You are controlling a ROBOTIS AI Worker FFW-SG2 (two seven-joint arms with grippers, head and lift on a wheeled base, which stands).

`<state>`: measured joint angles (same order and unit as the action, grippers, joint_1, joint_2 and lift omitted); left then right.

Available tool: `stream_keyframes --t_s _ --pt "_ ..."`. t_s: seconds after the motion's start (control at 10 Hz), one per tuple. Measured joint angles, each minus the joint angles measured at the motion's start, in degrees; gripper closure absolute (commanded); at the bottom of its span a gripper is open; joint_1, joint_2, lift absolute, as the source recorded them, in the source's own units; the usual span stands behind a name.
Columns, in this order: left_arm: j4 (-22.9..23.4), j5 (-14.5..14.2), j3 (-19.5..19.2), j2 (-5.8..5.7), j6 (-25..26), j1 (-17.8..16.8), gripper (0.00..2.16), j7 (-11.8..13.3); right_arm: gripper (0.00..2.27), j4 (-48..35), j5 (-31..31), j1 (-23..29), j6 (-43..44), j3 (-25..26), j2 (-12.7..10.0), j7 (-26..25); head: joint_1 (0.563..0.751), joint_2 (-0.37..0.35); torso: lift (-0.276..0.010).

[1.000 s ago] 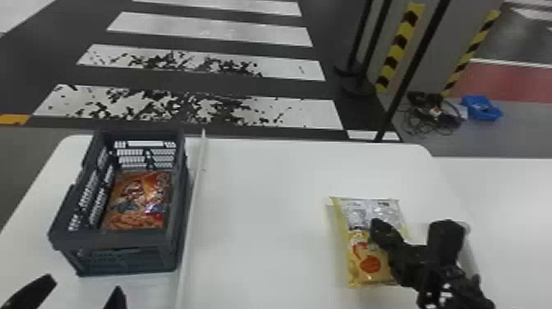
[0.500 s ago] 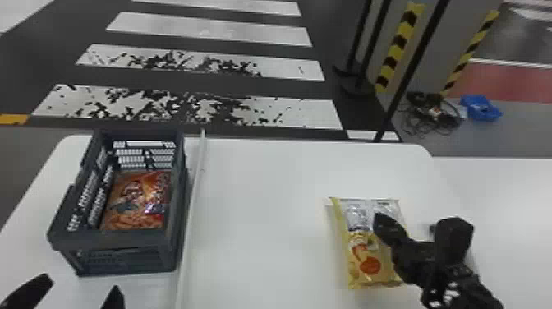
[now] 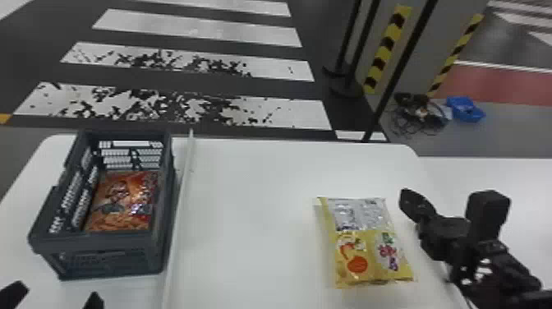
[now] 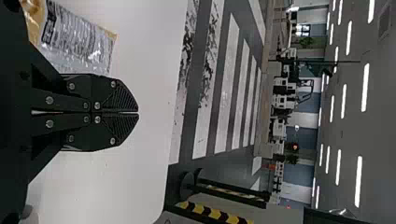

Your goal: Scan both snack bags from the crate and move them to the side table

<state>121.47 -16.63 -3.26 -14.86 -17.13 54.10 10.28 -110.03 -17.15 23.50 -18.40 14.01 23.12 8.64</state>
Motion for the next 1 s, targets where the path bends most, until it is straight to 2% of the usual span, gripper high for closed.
stream_keyframes --t_s 0.1,0.3,0.4,1.0 --pt "-0.59 -0.37 0.00 -0.05 -1.24 0.03 0.04 0.00 1.79 1.63 0.99 -0.61 -1.32 1.36 1.60 -0.40 0.695 -0.262 -0.095" --pt "-1.81 -1.45 -0.25 -0.19 -3.03 -0.08 0.04 0.00 0.17 6.35 1.27 -1.68 -3.68 3.94 3.67 -0.29 0.695 -0.339 -0.095" --pt "-2.44 -1.98 -0.40 -0.24 -3.48 -0.27 0.04 0.00 0.03 8.37 1.30 -1.77 -3.76 4.80 4.14 -0.21 0.695 -0.350 -0.095" --pt "-5.54 -4.72 -1.34 -0.38 -7.58 -0.75 0.04 0.30 0.04 12.97 0.21 -1.36 -8.26 6.81 4.22 0.65 0.695 -0.350 -0.095"
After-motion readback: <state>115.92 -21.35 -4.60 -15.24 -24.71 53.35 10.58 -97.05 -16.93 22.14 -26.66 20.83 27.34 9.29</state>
